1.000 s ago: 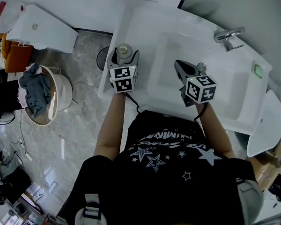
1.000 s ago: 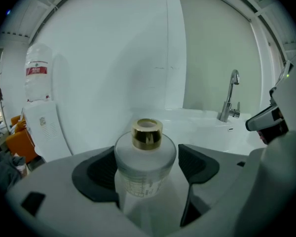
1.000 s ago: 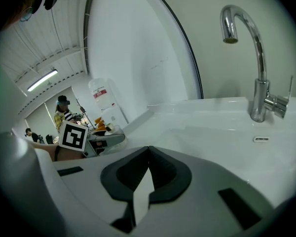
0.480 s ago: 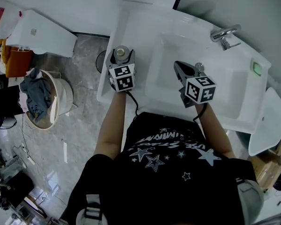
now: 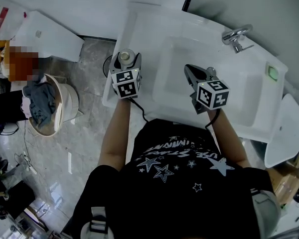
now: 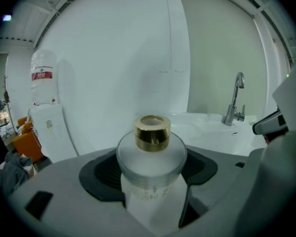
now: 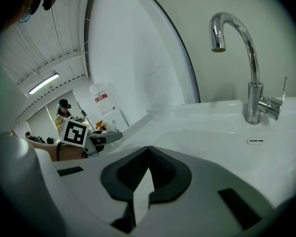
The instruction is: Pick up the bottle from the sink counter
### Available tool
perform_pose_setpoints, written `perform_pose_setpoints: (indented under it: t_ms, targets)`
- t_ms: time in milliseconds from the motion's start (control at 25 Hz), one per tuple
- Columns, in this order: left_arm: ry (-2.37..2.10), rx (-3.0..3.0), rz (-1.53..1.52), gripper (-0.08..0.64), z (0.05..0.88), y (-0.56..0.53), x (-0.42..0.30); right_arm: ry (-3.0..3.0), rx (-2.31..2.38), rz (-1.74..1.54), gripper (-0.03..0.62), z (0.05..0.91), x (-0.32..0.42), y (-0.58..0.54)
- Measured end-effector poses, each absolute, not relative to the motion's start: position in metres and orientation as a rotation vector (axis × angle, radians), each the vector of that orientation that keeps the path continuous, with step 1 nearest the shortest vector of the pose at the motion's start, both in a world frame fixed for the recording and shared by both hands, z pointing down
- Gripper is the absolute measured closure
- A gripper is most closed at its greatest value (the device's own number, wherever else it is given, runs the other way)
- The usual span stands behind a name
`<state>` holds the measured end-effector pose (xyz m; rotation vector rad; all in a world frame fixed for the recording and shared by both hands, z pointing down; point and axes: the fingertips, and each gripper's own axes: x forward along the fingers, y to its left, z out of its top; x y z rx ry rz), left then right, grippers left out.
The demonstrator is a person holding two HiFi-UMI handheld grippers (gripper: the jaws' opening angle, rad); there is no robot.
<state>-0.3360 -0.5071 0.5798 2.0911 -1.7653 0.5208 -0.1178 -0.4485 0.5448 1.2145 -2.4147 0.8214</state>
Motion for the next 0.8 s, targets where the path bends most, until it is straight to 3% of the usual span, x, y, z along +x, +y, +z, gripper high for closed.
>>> perform_pose_setpoints:
  t_ms: [800]
  targets:
    - [-1.809, 2.129, 0.373, 0.218, 0.482, -0.369, -0.274, -2.584, 1.055, 0.72, 0.586, 0.495, -0.09, -0.369]
